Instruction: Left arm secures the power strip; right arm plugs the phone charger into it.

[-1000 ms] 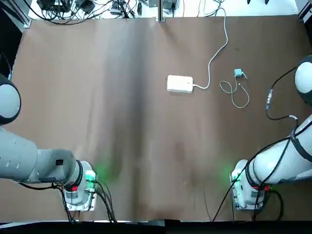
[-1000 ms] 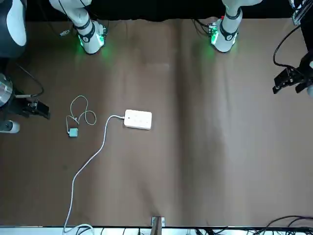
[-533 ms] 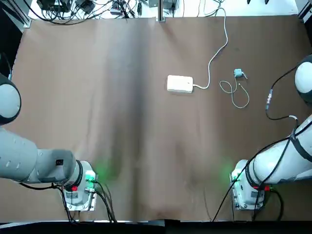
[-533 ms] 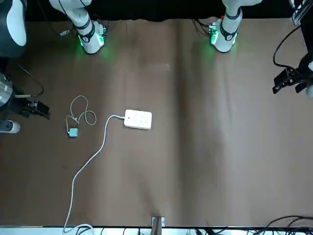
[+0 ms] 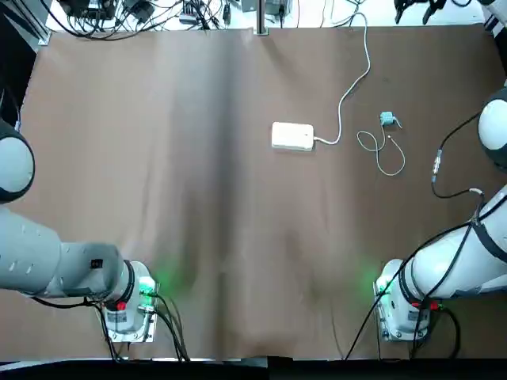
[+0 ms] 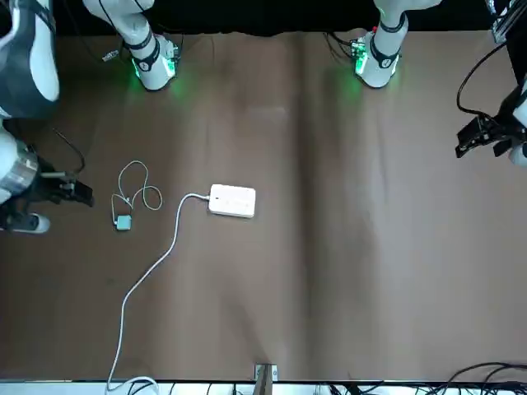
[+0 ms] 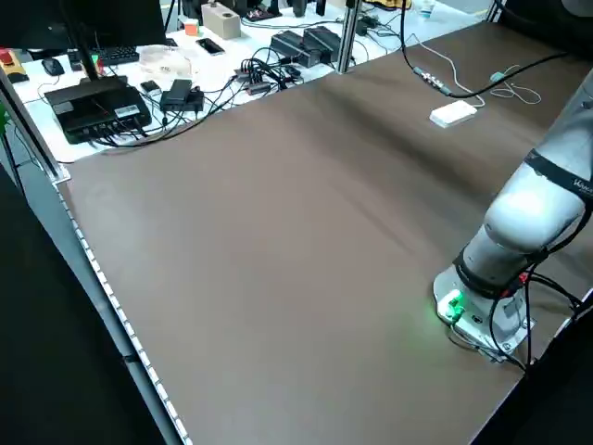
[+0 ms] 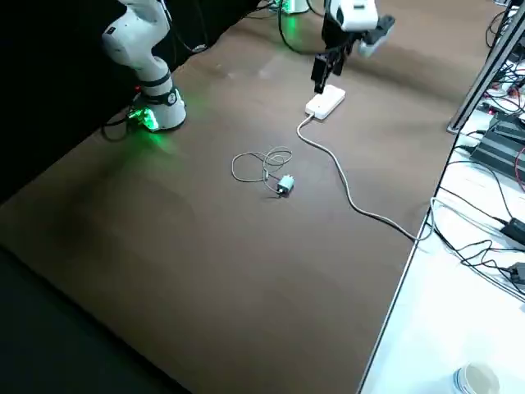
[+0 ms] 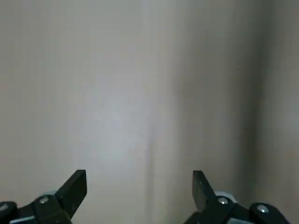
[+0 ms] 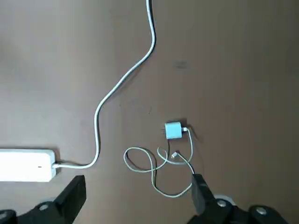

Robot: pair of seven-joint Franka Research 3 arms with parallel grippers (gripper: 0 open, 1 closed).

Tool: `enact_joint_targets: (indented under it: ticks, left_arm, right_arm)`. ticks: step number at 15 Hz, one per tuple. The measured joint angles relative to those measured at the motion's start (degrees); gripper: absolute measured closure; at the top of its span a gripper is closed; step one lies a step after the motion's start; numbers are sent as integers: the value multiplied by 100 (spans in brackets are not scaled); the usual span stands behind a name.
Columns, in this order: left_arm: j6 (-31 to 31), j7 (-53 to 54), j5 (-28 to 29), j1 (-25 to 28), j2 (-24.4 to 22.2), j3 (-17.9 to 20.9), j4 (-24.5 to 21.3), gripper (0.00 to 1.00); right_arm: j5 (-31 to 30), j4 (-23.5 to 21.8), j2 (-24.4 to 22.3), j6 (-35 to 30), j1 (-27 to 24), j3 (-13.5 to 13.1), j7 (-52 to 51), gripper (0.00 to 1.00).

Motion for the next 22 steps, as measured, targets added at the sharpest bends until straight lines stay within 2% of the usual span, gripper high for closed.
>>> enact_joint_targets:
  ticks: [2, 5, 9, 13, 17, 21, 22]
  left_arm:
    - [32, -97, -64, -7, 13, -113, -126, 0]
    - [353, -117, -462, -27, 47, -214, -448, 0]
    - [930, -119, -1108, -33, 101, -246, -942, 0]
    - [1951, -122, -1393, -85, 117, -605, -1657, 0]
    - [2916, -134, -1937, -137, 249, -994, -2294, 0]
    - [3830, -87, -2698, -146, 1023, -1490, -2488, 0]
    - [4335, -81, -2880, -149, 1471, -1745, -2488, 0]
  right_arm:
    - [1, -407, 22, 419, -55, -1, -5, 0]
    - [98, -1059, 103, 1166, -133, -1, -419, 0]
    - [484, -1217, 249, 1338, -349, -2, -1881, 0]
    - [1223, -1265, 422, 1199, -955, -20, -4457, 0]
    - [1804, -1270, 756, 889, -1676, -41, -7139, 0]
    - [2568, -1268, 1140, 619, -2125, -42, -9234, 0]
    - [2991, -1248, 1378, 532, -2240, -41, -10230, 0]
